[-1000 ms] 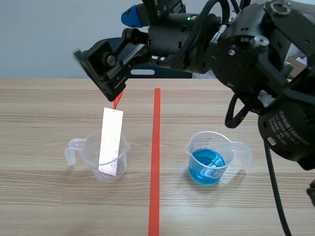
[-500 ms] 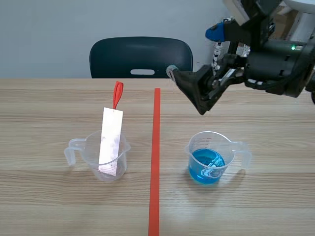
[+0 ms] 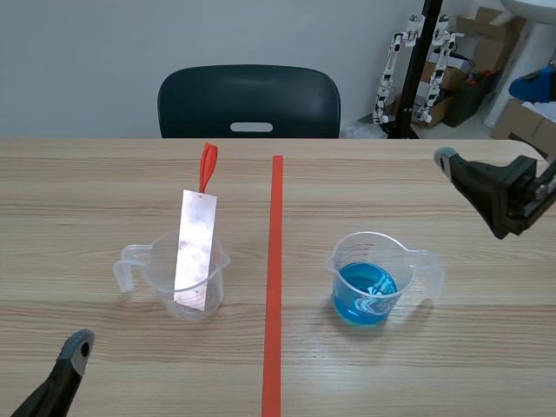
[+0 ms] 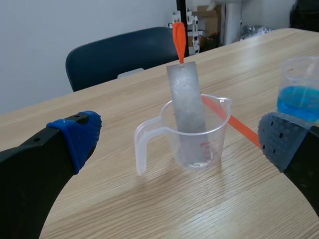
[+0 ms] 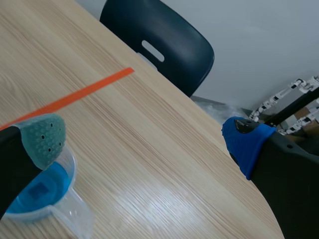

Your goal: Do the redox reaction experiment. return to the home posture

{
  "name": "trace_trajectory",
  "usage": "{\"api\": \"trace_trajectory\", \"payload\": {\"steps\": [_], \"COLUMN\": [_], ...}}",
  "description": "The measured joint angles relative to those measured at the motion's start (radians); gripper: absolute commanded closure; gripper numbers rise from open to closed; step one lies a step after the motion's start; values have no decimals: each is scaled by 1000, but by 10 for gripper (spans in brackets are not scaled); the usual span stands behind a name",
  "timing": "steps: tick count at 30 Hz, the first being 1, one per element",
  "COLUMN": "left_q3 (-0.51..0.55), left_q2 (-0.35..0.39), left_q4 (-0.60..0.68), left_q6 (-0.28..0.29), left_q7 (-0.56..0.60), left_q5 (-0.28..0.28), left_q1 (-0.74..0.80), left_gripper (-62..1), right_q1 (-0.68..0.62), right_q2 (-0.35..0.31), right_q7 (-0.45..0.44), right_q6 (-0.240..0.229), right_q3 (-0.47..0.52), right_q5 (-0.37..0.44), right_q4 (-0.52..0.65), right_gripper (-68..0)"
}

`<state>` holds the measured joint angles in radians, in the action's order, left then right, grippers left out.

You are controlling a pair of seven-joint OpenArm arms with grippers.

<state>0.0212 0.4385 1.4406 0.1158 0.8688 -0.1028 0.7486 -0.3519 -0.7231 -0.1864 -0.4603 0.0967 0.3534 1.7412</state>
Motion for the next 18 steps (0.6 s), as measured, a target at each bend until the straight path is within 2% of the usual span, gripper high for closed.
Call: {"api": "trace_trajectory", "payload": {"steps": [3,7,11,15,18], "left_q3": [9,46,98,134,137], "left_q2": [10,32,41,41,41], "left_q4": [76,165,254,313,343], "left_q6": [22,110,206,251,256], "left_q7": [-82,-163,-235,-305,-304], "left_q5": [0,0,1,0,1], "left_q1": [2,5,28,33,33], "left_gripper": [-623,-623,-623,-623,-623], "right_q1": [-79,-169,-256,-354,-431], "right_q2": [-6,-5,-5,-5,-6], "right_q7": [-24,-106,-123,-85,-40], "right_q6": [1,1,2,74,137], "right_q3": [82,172,251,307,338], "right_q5": [-13,-12,14,57,78], "right_q4": [0,0,18,98,173], "right_gripper": [-679,-679,-679,-679,-679]}}
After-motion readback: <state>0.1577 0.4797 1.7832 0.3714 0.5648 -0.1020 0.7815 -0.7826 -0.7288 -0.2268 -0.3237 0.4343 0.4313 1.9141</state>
